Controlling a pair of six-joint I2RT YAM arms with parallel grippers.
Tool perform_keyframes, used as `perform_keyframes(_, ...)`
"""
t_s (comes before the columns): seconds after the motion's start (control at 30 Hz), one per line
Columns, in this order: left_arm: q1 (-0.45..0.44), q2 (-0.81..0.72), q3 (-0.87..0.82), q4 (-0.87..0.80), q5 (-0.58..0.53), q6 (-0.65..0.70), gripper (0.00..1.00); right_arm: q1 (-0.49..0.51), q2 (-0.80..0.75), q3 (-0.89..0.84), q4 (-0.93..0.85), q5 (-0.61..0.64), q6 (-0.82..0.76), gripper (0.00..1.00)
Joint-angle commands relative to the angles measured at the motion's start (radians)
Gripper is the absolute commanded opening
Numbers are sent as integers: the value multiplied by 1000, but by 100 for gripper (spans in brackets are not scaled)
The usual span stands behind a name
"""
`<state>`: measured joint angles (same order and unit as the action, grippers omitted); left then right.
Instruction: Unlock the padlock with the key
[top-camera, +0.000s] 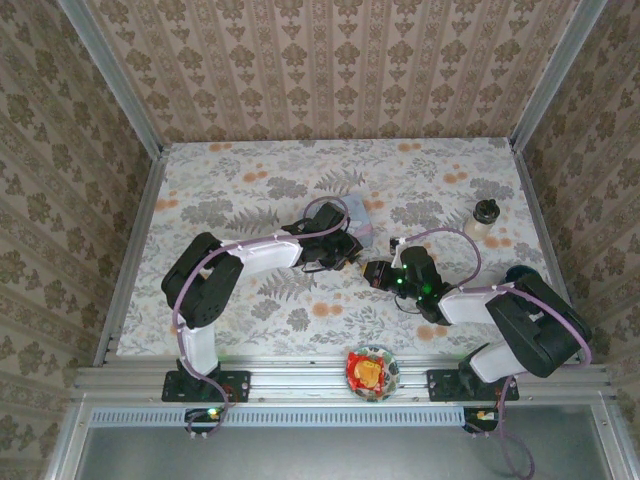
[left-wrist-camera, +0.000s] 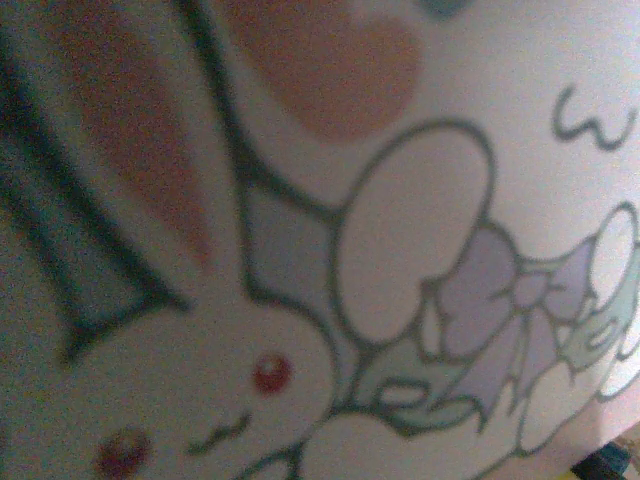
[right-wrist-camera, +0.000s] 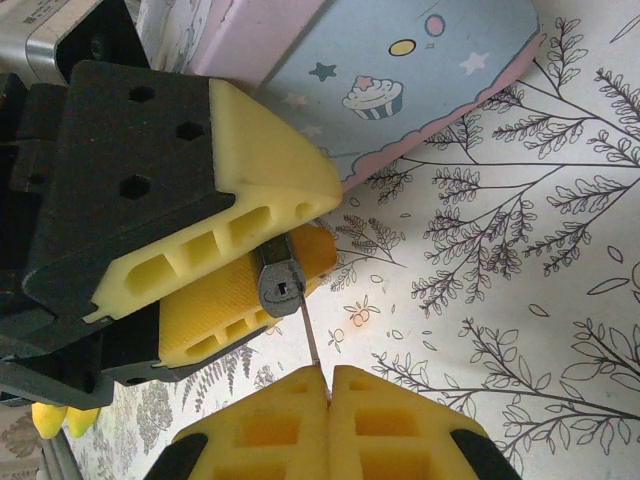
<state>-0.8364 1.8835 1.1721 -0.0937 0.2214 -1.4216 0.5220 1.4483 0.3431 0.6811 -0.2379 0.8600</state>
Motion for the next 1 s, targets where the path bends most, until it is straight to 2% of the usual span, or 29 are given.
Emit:
perform_keyframes(0.0, -10, 34, -13, -71, 154, -105, 21, 6, -29, 19, 13, 36, -2, 0)
perform_keyframes(0.5, -9, 39, -14, -57, 162, -109, 21, 6, -52, 15, -26, 52, -4, 0)
perform_keyframes(0.97, -11, 38, -12, -57, 168, -106, 21, 4, 2, 56, -34, 61, 12, 0)
